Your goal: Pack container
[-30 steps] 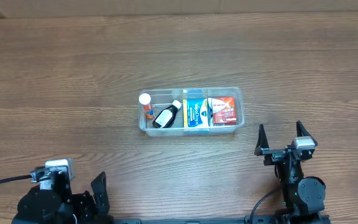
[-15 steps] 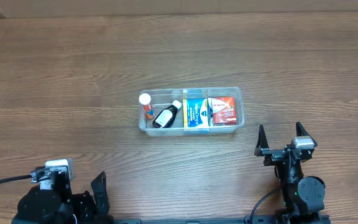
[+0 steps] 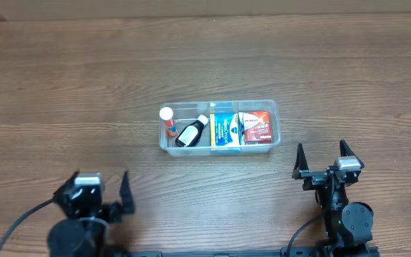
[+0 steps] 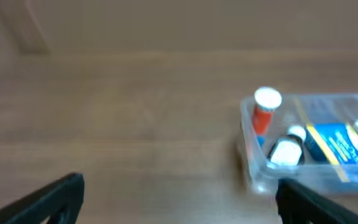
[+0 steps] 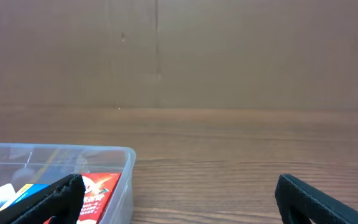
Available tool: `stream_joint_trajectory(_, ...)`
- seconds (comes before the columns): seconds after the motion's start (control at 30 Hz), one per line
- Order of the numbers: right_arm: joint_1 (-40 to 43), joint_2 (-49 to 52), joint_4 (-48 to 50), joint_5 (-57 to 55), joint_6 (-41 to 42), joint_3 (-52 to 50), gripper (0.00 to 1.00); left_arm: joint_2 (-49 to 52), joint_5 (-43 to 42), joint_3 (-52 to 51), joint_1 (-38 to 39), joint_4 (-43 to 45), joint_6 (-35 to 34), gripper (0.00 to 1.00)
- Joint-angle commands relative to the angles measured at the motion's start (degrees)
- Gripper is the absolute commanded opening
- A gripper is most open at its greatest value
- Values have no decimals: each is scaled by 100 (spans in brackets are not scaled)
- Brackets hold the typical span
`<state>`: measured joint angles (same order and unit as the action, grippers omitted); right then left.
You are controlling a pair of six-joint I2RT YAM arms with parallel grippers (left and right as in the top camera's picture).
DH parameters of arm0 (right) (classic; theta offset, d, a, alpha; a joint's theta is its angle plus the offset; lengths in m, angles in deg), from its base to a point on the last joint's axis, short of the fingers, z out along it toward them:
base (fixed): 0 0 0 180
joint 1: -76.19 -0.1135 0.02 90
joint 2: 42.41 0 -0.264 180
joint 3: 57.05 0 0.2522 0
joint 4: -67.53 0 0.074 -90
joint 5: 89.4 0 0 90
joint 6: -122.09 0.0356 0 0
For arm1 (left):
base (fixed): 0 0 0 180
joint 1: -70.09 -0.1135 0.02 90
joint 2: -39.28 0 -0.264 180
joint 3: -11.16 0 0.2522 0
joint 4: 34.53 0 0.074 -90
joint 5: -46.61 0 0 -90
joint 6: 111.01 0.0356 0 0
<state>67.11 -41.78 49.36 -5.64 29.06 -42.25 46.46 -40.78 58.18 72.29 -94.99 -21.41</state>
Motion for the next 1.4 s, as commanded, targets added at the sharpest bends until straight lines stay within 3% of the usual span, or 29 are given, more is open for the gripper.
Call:
stream_joint_trajectory(0.0, 22, -46, 26, -13, -20, -57, 100, -706, -479, -1637, -42, 1722, 195, 100)
stream_joint_trajectory(0.13, 22, -46, 26, -13, -20, -57, 100, -697, -516, -2763, -42, 4057, 195, 100)
stream_joint_trajectory(0.2, 22, -46, 26, -11, -20, -57, 100, -697, -527, -3145, -42, 4592, 118, 100)
stream_joint_trajectory(0.27, 22, -46, 26, -13, -20, -57, 100, -697, -553, -3296, -42, 4223, -87, 100)
stream_joint_trajectory(1.37, 22, -46, 26, -13, -20, -57, 100, -693, -538, -3296, -42, 4247, -87, 100)
